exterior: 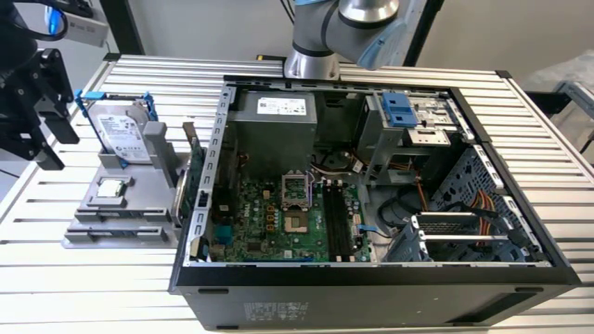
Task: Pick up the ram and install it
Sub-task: 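Pick up the ram and move it above insertion slot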
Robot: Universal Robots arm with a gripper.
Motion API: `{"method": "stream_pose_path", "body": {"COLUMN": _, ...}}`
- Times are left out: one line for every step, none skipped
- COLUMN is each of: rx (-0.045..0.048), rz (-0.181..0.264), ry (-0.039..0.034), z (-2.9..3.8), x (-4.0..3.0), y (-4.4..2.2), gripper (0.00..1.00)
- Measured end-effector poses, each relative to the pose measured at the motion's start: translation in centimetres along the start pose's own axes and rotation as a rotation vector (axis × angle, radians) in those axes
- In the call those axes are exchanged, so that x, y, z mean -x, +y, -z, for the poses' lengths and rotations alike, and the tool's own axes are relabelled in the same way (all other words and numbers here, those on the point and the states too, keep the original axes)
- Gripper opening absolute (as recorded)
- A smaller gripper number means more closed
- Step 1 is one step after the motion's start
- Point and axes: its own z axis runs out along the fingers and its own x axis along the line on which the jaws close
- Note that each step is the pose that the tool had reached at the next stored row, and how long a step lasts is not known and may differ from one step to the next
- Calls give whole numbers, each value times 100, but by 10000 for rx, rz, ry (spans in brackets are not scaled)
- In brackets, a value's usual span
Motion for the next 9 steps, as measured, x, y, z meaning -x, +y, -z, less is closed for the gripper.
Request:
{"method": "stream_pose_path", "body": {"rx": 1, "rz": 0, "ry": 7, "z": -4, "x": 0, "y": 0, "gripper": 100}}
{"method": "stream_pose_path", "body": {"rx": 0, "rz": 0, "ry": 13, "z": -8, "x": 0, "y": 0, "gripper": 100}}
{"method": "stream_pose_path", "body": {"rx": 1, "rz": 0, "ry": 19, "z": -11, "x": 0, "y": 0, "gripper": 100}}
{"method": "stream_pose_path", "body": {"rx": 1, "rz": 0, "ry": 25, "z": -15, "x": 0, "y": 0, "gripper": 100}}
{"method": "stream_pose_path", "body": {"rx": 1, "rz": 0, "ry": 30, "z": -19, "x": 0, "y": 0, "gripper": 100}}
{"method": "stream_pose_path", "body": {"rx": 0, "rz": 0, "ry": 36, "z": -22, "x": 0, "y": 0, "gripper": 100}}
{"method": "stream_pose_path", "body": {"rx": 1, "rz": 0, "ry": 42, "z": -26, "x": 0, "y": 0, "gripper": 100}}
{"method": "stream_pose_path", "body": {"rx": 1, "rz": 0, "ry": 48, "z": -29, "x": 0, "y": 0, "gripper": 100}}
{"method": "stream_pose_path", "body": {"rx": 1, "rz": 0, "ry": 54, "z": -33, "x": 0, "y": 0, "gripper": 100}}
